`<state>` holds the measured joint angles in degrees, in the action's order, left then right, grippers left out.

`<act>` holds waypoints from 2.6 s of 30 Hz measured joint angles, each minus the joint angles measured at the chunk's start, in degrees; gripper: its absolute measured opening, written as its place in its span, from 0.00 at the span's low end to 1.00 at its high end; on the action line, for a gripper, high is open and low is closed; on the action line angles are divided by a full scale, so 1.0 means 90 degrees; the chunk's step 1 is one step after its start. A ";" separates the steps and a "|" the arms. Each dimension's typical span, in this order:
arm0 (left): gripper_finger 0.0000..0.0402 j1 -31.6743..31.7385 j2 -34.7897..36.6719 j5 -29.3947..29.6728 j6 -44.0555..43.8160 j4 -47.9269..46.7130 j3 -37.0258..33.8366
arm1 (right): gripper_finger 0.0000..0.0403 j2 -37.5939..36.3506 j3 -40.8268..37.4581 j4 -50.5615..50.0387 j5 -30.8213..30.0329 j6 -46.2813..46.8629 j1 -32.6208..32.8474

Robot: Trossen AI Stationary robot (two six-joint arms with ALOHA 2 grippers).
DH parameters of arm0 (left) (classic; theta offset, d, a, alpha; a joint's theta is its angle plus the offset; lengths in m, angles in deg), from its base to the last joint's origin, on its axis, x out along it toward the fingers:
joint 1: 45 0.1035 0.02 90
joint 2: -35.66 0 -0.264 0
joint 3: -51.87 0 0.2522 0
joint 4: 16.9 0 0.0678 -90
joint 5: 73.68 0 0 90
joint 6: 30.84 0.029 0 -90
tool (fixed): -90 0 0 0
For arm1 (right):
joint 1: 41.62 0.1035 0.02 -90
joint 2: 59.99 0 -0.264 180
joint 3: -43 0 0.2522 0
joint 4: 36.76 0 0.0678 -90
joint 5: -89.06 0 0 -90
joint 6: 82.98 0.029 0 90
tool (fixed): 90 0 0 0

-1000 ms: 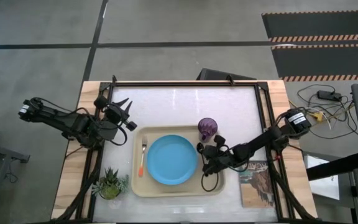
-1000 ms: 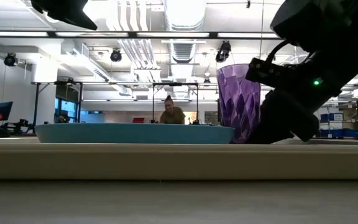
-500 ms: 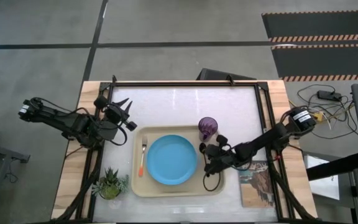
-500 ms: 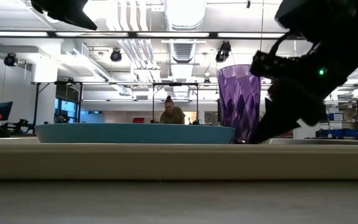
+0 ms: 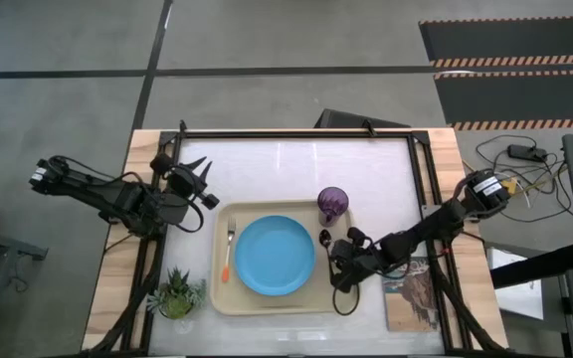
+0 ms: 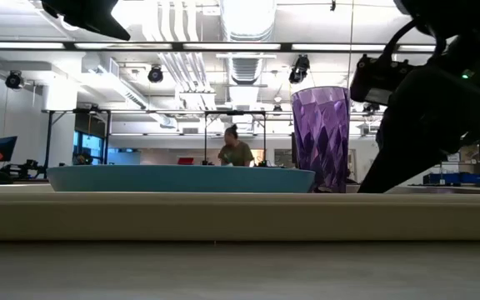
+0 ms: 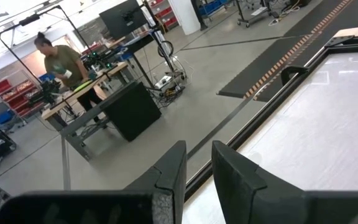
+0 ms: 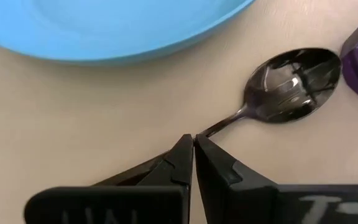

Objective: Pick and place plate/cup/fork/spoon on tray
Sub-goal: Put the black spoon on the white tray to the right side of the blue plate

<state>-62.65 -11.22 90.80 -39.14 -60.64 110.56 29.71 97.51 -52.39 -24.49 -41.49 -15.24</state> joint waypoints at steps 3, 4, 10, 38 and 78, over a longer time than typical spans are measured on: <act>0.15 0.0000 0.0001 0.0000 0.0000 0.0000 0.0000 | 0.02 0.0000 0.0000 0.0003 -0.0031 0.0185 0.0073; 0.15 0.0000 0.0001 -0.0002 -0.0002 0.0000 0.0000 | 0.02 0.0000 0.0000 0.0004 -0.0035 0.0243 0.0093; 0.15 0.0000 -0.0001 -0.0002 -0.0002 0.0000 0.0000 | 0.02 -0.0002 0.0254 -0.0350 0.0050 0.0306 0.0238; 0.15 0.0001 -0.0001 -0.0012 -0.0002 0.0002 0.0000 | 0.02 0.0557 0.0435 -0.0102 0.0133 0.0559 0.0766; 0.15 0.0001 -0.0001 -0.0011 -0.0001 0.0016 0.0000 | 0.02 0.1040 0.0430 0.1288 -0.0471 0.0040 0.0761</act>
<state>-62.64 -11.23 90.70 -39.15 -60.50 110.56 39.07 101.38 -40.80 -28.73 -41.13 -8.39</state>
